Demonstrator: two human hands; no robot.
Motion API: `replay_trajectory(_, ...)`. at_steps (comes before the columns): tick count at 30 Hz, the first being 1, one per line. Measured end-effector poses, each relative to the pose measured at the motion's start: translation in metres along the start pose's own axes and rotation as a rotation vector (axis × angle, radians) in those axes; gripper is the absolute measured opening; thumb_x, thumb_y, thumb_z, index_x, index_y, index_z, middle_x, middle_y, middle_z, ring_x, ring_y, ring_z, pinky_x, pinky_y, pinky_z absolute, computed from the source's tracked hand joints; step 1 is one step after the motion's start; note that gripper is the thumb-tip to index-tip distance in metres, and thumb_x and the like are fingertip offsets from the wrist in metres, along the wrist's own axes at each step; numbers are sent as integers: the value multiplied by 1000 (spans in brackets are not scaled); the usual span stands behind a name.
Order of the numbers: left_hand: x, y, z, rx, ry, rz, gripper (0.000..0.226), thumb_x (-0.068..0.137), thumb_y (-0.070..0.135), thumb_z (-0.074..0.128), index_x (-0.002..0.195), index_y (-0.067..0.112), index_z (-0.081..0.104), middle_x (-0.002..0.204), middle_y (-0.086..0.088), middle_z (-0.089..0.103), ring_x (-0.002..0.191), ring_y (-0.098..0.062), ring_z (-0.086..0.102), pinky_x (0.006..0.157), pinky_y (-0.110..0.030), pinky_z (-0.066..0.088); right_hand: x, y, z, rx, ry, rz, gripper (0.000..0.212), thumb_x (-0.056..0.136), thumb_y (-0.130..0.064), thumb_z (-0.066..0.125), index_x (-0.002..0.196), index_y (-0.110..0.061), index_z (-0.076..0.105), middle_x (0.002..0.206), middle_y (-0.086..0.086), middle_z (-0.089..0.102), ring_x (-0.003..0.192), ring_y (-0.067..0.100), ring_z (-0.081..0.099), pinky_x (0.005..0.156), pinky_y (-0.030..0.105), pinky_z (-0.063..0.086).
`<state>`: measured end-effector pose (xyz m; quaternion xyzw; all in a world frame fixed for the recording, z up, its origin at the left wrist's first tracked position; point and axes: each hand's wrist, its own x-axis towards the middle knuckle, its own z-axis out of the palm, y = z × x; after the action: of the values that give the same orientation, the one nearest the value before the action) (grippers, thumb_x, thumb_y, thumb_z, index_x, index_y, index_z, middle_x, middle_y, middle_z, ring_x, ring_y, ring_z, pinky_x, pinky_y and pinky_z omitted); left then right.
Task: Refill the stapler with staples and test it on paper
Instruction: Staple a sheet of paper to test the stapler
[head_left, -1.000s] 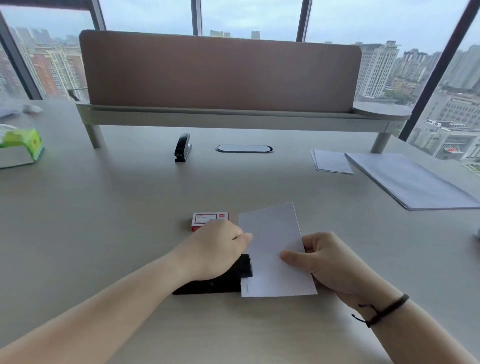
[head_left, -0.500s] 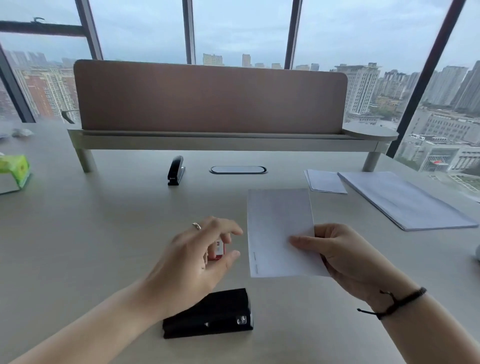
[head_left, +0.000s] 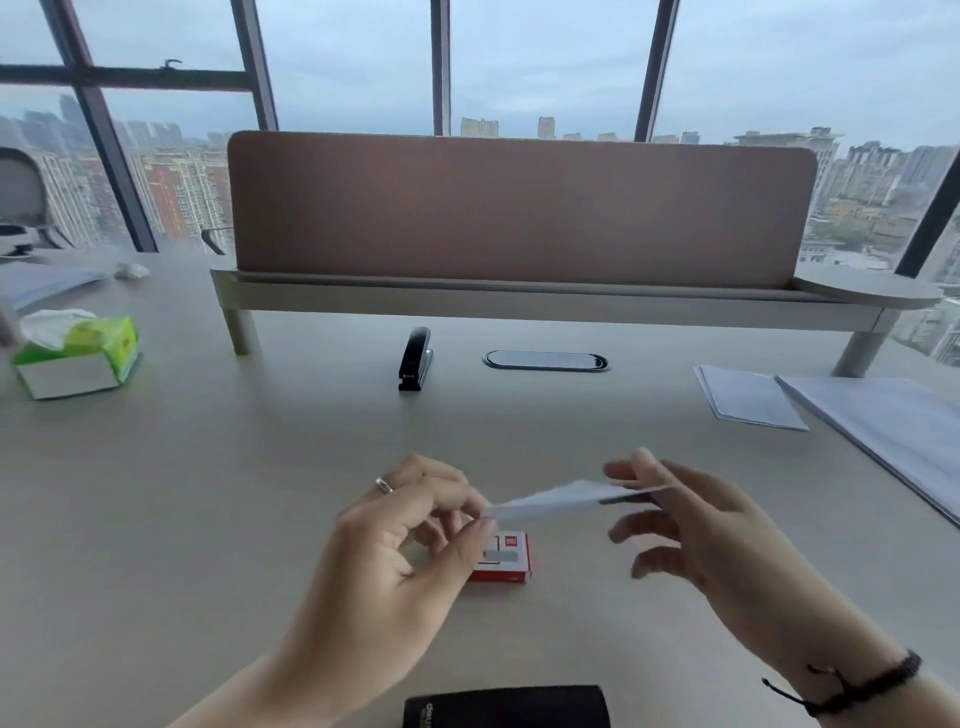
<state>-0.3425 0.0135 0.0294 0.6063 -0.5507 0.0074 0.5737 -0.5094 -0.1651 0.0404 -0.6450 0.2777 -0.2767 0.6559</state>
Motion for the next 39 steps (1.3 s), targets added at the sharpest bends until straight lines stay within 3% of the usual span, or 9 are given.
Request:
replay_trajectory(2,0,4,0,-174,6,-178,19,77,34,69,75,15,71,81,0,65,62,-14,57,59,-22,45,0,5,-3,50,3,-116,81,54,-82,69,102,-17,78,108,7,76,91,25,66,72,41,48)
replay_trajectory(5,0,3,1,-464,6,-414,30,67,34,75,74,5,72,65,-11,63,53,-22,50,52,-27,43,-7,5,-1,8,-134,-222,80,62,-85,61,106,-19,77,114,6,76,110,24,67,91,41,48)
replay_trajectory(8,3,1,2,-710,-15,-608,23,64,22,79,71,1,71,60,-17,57,50,-22,49,45,-26,42,-18,2,9,-69,-255,-184,57,69,-60,74,103,-15,78,104,8,79,100,25,75,82,29,59)
replay_trajectory(12,6,0,4,-839,1,-740,8,72,10,70,69,3,72,58,-14,55,47,-16,51,40,-24,42,-20,6,17,-63,-193,-94,28,83,-33,77,93,-7,80,92,12,81,90,31,77,76,35,61)
replay_trajectory(14,7,-1,5,-858,4,-770,7,71,9,69,68,5,73,57,-12,56,46,-14,51,39,-24,42,-22,6,19,-61,-188,-70,20,84,-23,76,92,-5,80,92,13,81,88,31,77,77,39,61)
replay_trajectory(26,3,-8,5,-802,15,-774,9,71,11,74,74,3,72,62,-12,54,48,-15,48,43,-23,43,-26,6,22,-79,-165,-74,47,66,-42,75,94,-5,79,93,13,81,89,32,77,81,50,59)
replay_trajectory(32,4,-9,5,-829,5,-794,11,71,10,73,77,1,72,65,-14,56,48,-15,50,43,-24,43,-28,3,24,-79,-148,-47,25,79,-26,78,92,-4,80,92,14,81,89,34,77,83,54,58)
replay_trajectory(35,5,-8,5,-835,8,-798,10,71,10,73,76,1,71,64,-13,57,48,-15,50,42,-25,43,-29,2,24,-80,-135,-48,17,80,-21,78,88,-6,81,89,13,81,87,34,77,75,44,61)
replay_trajectory(39,4,-9,5,-830,3,-794,8,71,10,72,75,3,71,64,-13,56,48,-15,51,43,-24,43,-29,2,25,-70,-119,-56,20,79,-20,70,88,-5,81,89,13,81,87,33,77,77,47,60)
